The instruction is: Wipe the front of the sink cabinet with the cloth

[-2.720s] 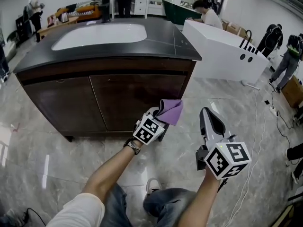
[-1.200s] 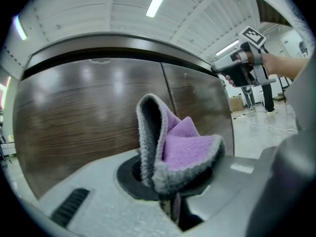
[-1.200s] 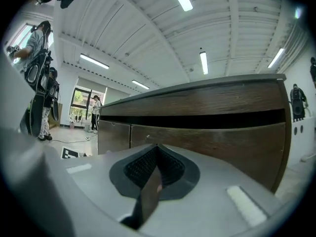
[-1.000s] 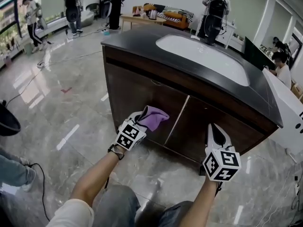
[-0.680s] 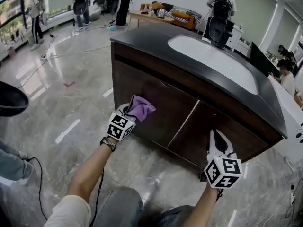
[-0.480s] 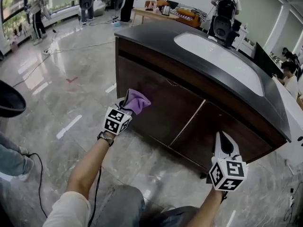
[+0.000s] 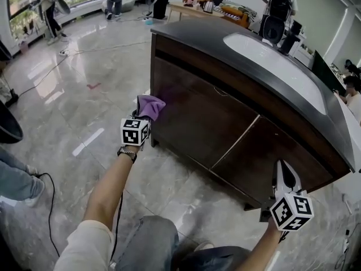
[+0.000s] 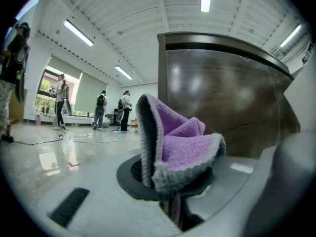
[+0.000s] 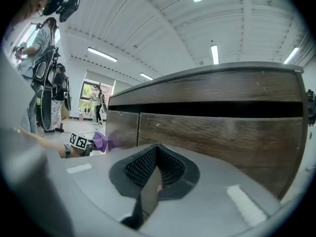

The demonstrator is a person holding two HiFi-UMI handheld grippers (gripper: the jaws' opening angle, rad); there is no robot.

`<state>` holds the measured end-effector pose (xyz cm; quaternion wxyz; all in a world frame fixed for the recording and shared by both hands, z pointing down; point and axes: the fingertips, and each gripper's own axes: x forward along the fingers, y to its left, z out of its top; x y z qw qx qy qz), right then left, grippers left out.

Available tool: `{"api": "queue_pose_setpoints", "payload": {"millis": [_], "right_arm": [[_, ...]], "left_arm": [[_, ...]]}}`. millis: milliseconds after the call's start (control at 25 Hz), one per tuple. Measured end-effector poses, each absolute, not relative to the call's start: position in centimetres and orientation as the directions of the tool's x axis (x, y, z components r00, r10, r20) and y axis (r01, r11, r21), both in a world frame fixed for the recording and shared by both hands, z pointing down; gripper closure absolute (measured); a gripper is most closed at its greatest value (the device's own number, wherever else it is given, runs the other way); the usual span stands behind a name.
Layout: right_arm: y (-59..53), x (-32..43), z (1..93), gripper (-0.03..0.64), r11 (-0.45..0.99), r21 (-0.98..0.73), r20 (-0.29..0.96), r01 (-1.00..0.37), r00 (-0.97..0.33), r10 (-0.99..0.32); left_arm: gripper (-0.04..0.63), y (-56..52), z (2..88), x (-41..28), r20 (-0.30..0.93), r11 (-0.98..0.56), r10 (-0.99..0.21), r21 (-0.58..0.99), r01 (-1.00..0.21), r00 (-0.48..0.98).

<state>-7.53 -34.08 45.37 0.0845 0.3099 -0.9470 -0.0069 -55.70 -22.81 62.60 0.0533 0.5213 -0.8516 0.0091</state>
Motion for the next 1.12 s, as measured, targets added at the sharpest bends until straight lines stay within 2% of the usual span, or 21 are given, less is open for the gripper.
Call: {"api": "queue_pose_setpoints", "payload": {"millis": [160, 360, 560, 800, 960, 1120], "right_arm": [[-33.7, -6.5, 45.2, 0.609, 0.811, 0.003, 0.137, -0.585, -0.803, -0.579], [-33.3, -6.2, 45.9, 0.609, 0.813, 0.004, 0.163, -0.583, -0.801, -0.575], [-31.2, -6.6, 45.9, 0.609, 0.854, -0.113, 0.137, -0.508, -0.859, -0.493], [-30.1, -5.0, 45.3, 0.609, 0.843, -0.124, 0.124, -0.523, -0.851, -0.51], [-30.2, -3.0, 46.2, 0.609, 0.819, -0.075, 0.161, -0.57, -0.817, -0.554], [-30.0, -2.6, 45.9, 0.609, 0.816, -0.123, 0.156, -0.564, -0.823, -0.546]], "left_arm": [[0.551, -19.9, 65.7, -57.9, 0.101, 0.555, -0.828, 0.01, -0.831, -0.552], [0.55, -17.5, 71.1, -59.5, 0.189, 0.635, -0.764, 0.053, -0.77, -0.617], [0.549, -18.7, 76.2, -58.2, 0.248, 0.609, -0.784, 0.129, -0.783, -0.569], [0.549, -20.8, 79.8, -55.8, 0.241, 0.542, -0.834, 0.196, -0.817, -0.496], [0.548, -22.5, 81.0, -53.3, 0.23, 0.494, -0.861, 0.173, -0.852, -0.453], [0.547, -25.0, 80.1, -50.6, 0.187, 0.41, -0.904, 0.123, -0.903, -0.385]]}}
